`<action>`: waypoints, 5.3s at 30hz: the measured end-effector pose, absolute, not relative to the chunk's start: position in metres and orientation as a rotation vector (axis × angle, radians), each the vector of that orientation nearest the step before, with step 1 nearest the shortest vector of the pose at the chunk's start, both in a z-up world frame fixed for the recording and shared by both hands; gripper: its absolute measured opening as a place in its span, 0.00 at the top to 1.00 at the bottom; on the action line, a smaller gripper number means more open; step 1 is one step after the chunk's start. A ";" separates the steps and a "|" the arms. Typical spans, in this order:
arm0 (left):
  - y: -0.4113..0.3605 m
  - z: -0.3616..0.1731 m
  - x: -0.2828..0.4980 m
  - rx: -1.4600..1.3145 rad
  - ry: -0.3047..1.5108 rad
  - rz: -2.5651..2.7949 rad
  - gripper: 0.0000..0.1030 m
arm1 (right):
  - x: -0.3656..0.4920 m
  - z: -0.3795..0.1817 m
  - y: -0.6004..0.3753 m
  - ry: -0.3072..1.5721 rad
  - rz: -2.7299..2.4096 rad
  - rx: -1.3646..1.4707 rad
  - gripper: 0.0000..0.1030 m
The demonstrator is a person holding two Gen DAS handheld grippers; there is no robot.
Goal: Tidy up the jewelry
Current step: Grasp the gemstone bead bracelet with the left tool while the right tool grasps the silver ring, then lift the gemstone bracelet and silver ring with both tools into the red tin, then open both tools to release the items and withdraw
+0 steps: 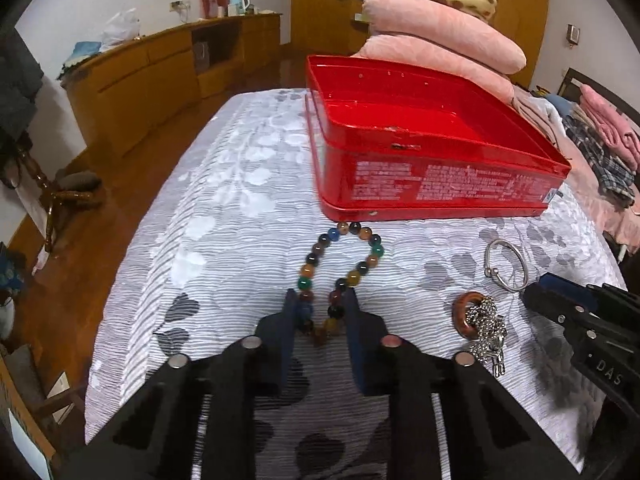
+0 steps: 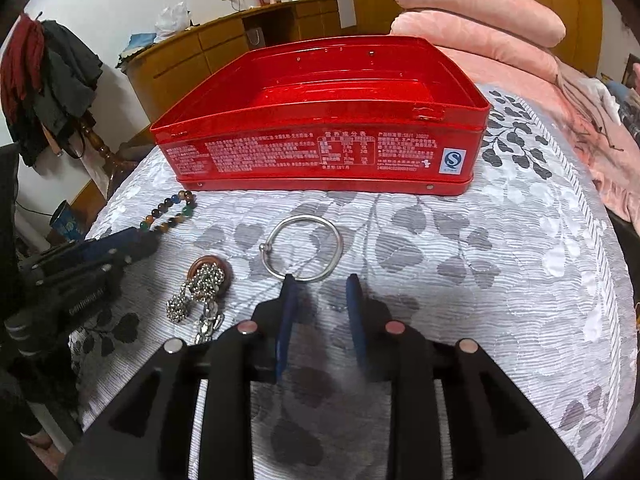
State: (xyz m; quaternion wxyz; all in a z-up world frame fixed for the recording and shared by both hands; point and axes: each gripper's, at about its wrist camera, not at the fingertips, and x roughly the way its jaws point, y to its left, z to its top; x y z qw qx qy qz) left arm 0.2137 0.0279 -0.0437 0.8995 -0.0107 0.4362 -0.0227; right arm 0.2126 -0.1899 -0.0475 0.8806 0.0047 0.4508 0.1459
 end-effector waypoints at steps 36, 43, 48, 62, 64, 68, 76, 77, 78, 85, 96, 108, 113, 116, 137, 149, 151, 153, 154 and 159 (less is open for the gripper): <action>0.010 -0.031 0.209 -0.013 0.847 -0.148 0.66 | 0.226 -0.052 -0.193 0.937 0.235 -0.012 0.53; 0.019 -0.023 0.202 -0.047 0.831 -0.167 0.58 | 0.227 -0.052 -0.194 0.938 0.235 -0.016 0.53; 0.003 -0.032 0.212 -0.015 0.857 -0.194 0.58 | 0.227 -0.052 -0.193 0.939 0.237 -0.012 0.53; 0.013 -0.046 0.224 -0.063 0.895 -0.140 0.92 | 0.229 -0.055 -0.189 0.941 0.231 -0.030 0.52; 0.014 -0.045 0.222 -0.068 0.890 -0.140 0.92 | 0.228 -0.055 -0.189 0.939 0.229 -0.032 0.53; 0.022 -0.039 0.213 -0.110 0.863 -0.149 0.92 | 0.222 -0.050 -0.188 0.921 0.228 -0.035 0.53; 0.017 -0.015 0.202 -0.096 0.791 -0.158 0.92 | 0.211 -0.029 -0.188 0.878 0.233 -0.043 0.53; 0.016 -0.013 0.202 -0.092 0.783 -0.156 0.92 | 0.210 -0.026 -0.189 0.872 0.232 -0.043 0.53; 0.015 -0.011 0.203 -0.093 0.777 -0.156 0.92 | 0.210 -0.022 -0.189 0.865 0.231 -0.042 0.53; 0.011 0.008 0.203 -0.095 0.730 -0.173 0.92 | 0.208 -0.003 -0.190 0.824 0.235 -0.037 0.53; -0.001 0.052 0.209 -0.099 0.625 -0.226 0.92 | 0.219 0.028 -0.193 0.762 0.253 -0.049 0.53; -0.012 0.078 0.252 -0.081 0.579 -0.223 0.92 | 0.259 0.059 -0.199 0.726 0.259 -0.016 0.53; -0.016 0.079 0.275 -0.065 0.578 -0.224 0.92 | 0.282 0.067 -0.199 0.719 0.260 -0.018 0.53; -0.018 0.075 0.291 -0.068 0.586 -0.234 0.92 | 0.298 0.067 -0.200 0.724 0.263 -0.014 0.53; -0.013 0.036 0.342 -0.063 0.649 -0.191 0.50 | 0.344 0.047 -0.221 0.727 0.200 0.038 0.34; 0.007 0.053 0.278 -0.053 0.571 -0.165 0.08 | 0.282 0.049 -0.232 0.685 0.187 0.022 0.09; 0.013 0.048 0.262 -0.041 0.577 -0.142 0.06 | 0.270 0.045 -0.229 0.695 0.179 0.002 0.07; 0.017 0.043 0.250 -0.032 0.588 -0.119 0.06 | 0.254 0.038 -0.225 0.708 0.176 -0.010 0.06; 0.019 0.040 0.245 -0.033 0.598 -0.112 0.06 | 0.250 0.035 -0.223 0.715 0.183 -0.008 0.06; 0.033 0.019 0.220 -0.042 0.659 -0.092 0.06 | 0.224 0.012 -0.212 0.774 0.221 0.006 0.06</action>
